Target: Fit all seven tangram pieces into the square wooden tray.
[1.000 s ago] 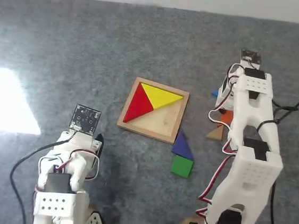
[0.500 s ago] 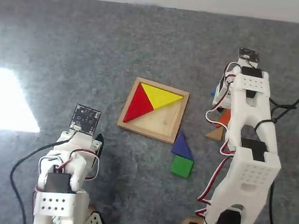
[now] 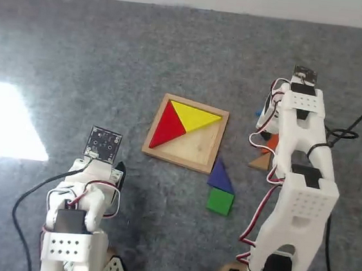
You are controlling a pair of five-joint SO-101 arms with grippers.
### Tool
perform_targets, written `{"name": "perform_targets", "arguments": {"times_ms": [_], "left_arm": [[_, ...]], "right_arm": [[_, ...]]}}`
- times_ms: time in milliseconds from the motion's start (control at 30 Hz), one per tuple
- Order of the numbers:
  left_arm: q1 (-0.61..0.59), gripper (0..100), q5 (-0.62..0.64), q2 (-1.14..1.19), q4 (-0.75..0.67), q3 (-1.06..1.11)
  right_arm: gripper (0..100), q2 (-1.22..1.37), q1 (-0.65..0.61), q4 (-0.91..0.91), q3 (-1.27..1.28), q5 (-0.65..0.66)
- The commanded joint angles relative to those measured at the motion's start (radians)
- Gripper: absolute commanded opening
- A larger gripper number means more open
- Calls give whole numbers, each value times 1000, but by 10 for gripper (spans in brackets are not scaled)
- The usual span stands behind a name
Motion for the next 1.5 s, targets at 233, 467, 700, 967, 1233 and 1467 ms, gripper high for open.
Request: {"name": "perform_targets", "arguments": {"times_ms": [233, 467, 700, 967, 1233, 1467], "left_arm": [[-6, 152, -12, -15, 0, -8], [-6, 152, -12, -15, 0, -8], [-6, 152, -12, -15, 0, -8], [-6, 152, -12, -15, 0, -8], [-6, 152, -12, -15, 0, -8], [-6, 152, -12, -15, 0, -8]], "right_arm": [[6, -70, -35, -19, -20, 106], [6, -377, -257, 99, -20, 112], [6, -447, -484, 128, -14, 60], [8, -214, -535, 110, -21, -206], [9, -162, -518, 54, -14, -298], [10, -119, -444, 53, -20, -310]]}}
